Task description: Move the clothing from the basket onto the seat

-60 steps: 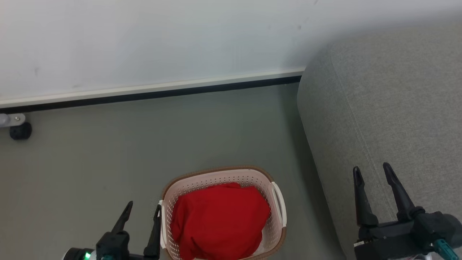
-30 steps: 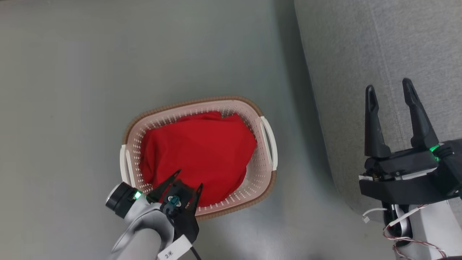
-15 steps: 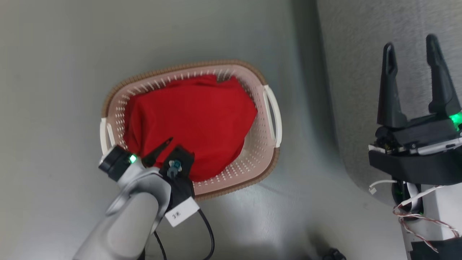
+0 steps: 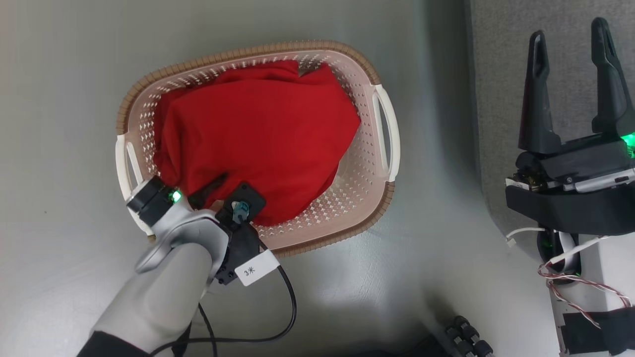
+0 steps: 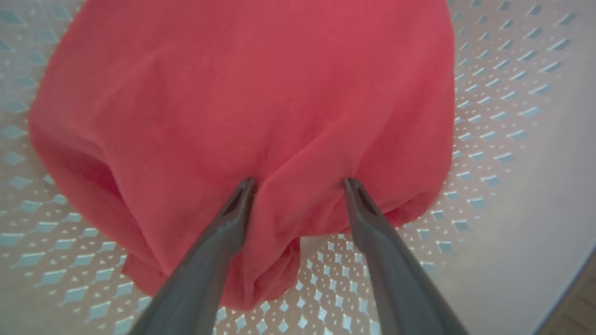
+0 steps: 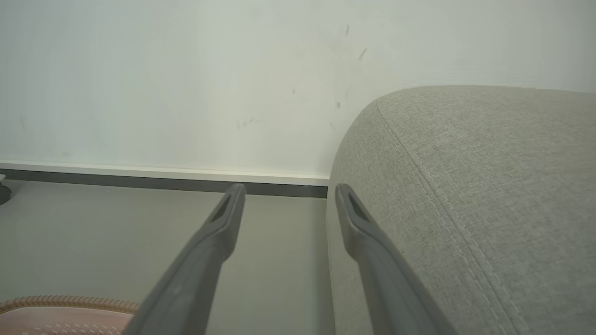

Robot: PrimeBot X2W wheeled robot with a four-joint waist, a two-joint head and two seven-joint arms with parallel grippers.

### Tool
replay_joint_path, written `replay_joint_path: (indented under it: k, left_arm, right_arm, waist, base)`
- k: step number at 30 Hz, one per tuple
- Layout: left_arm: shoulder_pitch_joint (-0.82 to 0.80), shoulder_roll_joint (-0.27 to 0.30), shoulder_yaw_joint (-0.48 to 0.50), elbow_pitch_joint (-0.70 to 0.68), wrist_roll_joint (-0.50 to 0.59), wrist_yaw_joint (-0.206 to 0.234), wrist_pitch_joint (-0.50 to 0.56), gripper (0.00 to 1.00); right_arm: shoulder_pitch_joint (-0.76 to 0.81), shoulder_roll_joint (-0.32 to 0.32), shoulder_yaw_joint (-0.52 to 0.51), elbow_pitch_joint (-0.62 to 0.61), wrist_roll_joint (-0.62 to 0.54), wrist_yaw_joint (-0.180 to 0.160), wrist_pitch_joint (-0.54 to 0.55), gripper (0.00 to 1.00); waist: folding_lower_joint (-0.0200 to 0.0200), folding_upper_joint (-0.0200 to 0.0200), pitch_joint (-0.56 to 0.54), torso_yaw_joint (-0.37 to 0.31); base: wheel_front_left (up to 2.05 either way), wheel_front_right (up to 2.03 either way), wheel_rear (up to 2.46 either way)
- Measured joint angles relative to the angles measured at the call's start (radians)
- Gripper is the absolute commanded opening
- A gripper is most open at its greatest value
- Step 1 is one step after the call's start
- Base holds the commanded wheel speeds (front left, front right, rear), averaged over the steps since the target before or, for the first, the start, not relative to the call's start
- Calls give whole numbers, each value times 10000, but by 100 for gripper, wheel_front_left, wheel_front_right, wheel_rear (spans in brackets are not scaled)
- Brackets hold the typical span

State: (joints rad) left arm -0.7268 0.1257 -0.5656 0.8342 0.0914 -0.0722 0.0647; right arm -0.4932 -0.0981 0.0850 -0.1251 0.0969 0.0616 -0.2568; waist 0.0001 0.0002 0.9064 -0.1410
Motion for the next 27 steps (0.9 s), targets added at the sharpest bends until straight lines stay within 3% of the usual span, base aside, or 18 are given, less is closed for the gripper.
replay_joint_path:
  k: [8,9,10,11,12,27]
  left_arm:
    - [-370,96,-253,389,410,-61,-4,100]
    - [-407,81,-257,445,424,-38,-2,95]
    - [-448,61,-255,512,424,29,-2,50]
    - [-477,44,-255,564,424,33,-4,50]
    - [-500,21,-255,616,424,38,-4,0]
    - [-539,-504,-188,840,117,190,-1267,0]
  right_arm:
    - [-101,58,125,123,-8,0,0,100]
    - [-101,63,130,138,-8,0,0,100]
    - [-102,67,132,151,-8,0,0,100]
    - [-104,69,130,171,-8,0,0,100]
    - [-106,73,132,192,-8,0,0,100]
    - [-228,150,142,1018,-6,6,-2,100]
  waist:
    - [-1,0,121,-17]
    - [-1,-1,131,-25]
    - [-1,-1,141,-35]
    - [0,0,151,-44]
    - [-1,-1,160,-54]
    - [-3,-2,-373,-52]
  base:
    - [0,0,0]
    - [0,0,0]
    - [0,0,0]
    - [0,0,0]
    - [0,0,0]
    - [0,0,0]
